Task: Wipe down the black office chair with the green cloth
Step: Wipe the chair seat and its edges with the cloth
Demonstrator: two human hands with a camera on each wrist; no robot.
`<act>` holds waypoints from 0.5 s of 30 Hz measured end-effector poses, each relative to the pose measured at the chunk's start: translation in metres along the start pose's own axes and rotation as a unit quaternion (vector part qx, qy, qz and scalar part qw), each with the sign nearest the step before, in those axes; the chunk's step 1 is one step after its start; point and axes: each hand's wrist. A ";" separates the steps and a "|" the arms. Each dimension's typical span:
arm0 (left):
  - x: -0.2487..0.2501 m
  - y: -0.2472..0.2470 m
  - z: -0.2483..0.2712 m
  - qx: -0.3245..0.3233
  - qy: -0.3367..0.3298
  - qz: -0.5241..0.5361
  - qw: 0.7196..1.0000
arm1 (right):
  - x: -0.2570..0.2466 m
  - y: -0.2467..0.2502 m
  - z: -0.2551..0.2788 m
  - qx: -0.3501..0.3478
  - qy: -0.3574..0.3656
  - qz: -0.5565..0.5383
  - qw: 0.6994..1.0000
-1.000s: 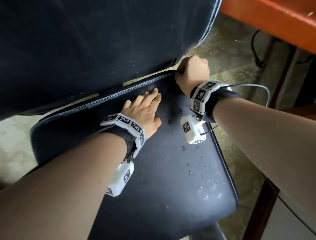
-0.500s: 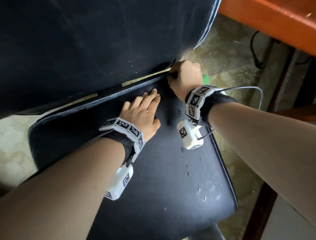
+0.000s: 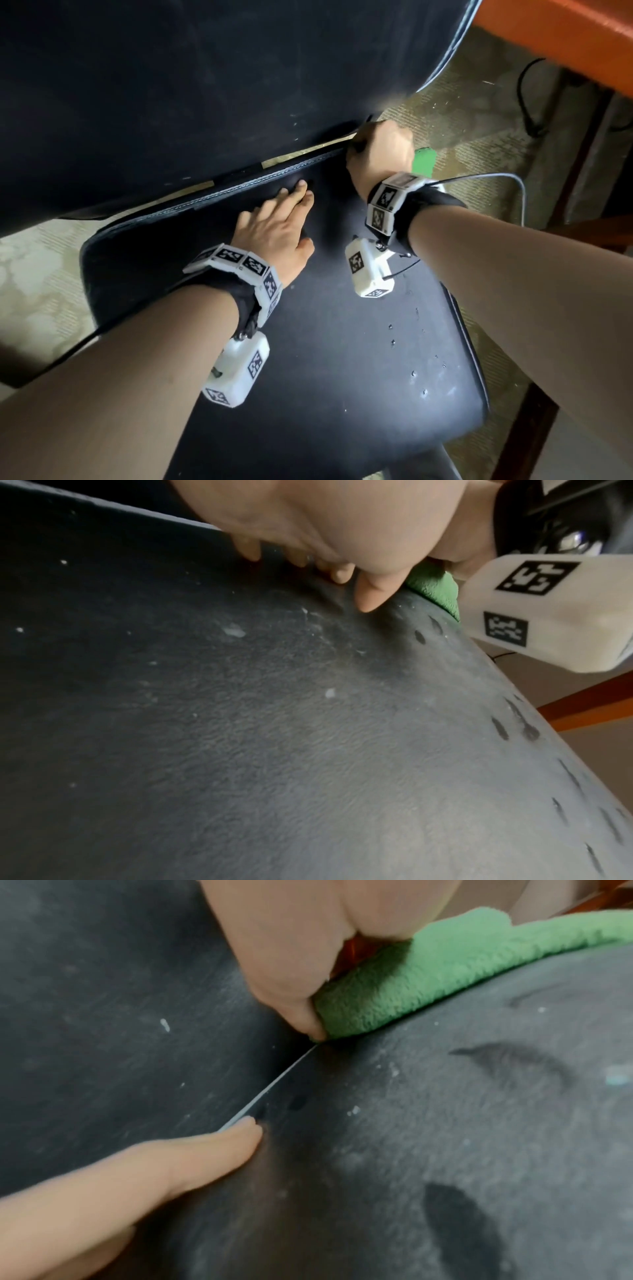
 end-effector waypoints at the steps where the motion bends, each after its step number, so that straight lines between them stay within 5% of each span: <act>1: -0.001 0.000 0.000 -0.005 0.000 -0.004 1.000 | -0.001 -0.003 0.001 -0.007 0.007 0.007 1.000; 9: -0.002 0.006 -0.004 -0.036 -0.007 -0.006 0.999 | 0.009 0.017 -0.004 0.032 -0.065 -0.046 0.996; 15: -0.003 0.005 -0.003 -0.036 -0.011 -0.022 0.999 | -0.014 -0.009 0.018 -0.032 0.061 0.025 0.997</act>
Point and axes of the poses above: each hand's wrist, its own z-axis away from the middle knuckle, its own y-axis out of the back of the hand, x = y × z, and after that the axes turned 8 degrees about -z, right-handed
